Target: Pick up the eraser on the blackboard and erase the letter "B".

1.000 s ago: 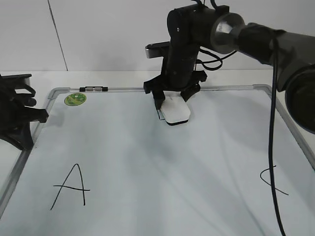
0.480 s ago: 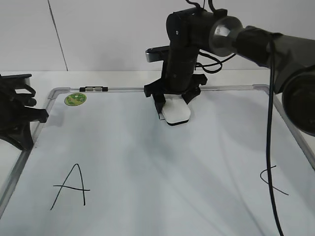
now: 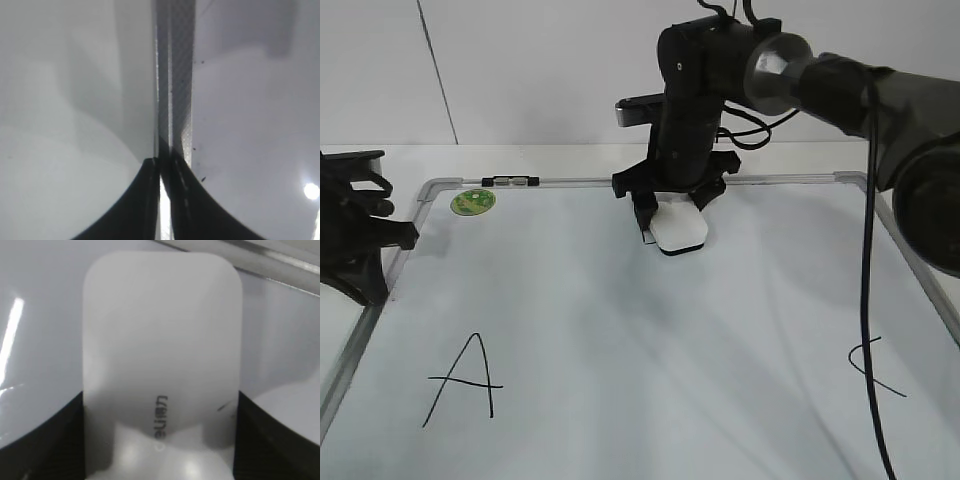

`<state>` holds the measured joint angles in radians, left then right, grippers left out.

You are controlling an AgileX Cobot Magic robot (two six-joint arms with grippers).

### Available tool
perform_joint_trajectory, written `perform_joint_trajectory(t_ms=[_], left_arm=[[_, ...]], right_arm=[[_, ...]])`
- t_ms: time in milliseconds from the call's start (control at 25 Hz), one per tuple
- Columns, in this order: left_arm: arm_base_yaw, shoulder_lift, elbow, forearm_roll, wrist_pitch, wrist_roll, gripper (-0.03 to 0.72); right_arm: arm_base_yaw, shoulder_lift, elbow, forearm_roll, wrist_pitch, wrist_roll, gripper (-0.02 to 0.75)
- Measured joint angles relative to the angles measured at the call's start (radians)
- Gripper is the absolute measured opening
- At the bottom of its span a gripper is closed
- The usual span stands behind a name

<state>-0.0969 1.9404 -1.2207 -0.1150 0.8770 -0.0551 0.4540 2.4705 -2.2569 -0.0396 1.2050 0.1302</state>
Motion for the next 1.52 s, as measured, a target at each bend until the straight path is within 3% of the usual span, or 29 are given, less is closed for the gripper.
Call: perform_joint_trajectory(t_ms=[440,960,1240,1520], left_arm=[[0.000,0.000,0.000,0.000,0.000,0.001,0.038],[0.000,0.000,0.000,0.000,0.000,0.002,0.038],[0.000,0.000,0.000,0.000,-0.002,0.002,0.038],[0.000,0.000,0.000,0.000,-0.002,0.002,0.038]], right_arm=[[0.004,0.000,0.000,0.031,0.002,-0.011,0.545],[0.094,0.000,0.000,0.007,0.012,-0.036,0.545],[0.062,0.000,0.000,-0.011,0.012,-0.010,0.545],[-0.039,0.000,0.000,-0.015,0.012,0.027,0.545]])
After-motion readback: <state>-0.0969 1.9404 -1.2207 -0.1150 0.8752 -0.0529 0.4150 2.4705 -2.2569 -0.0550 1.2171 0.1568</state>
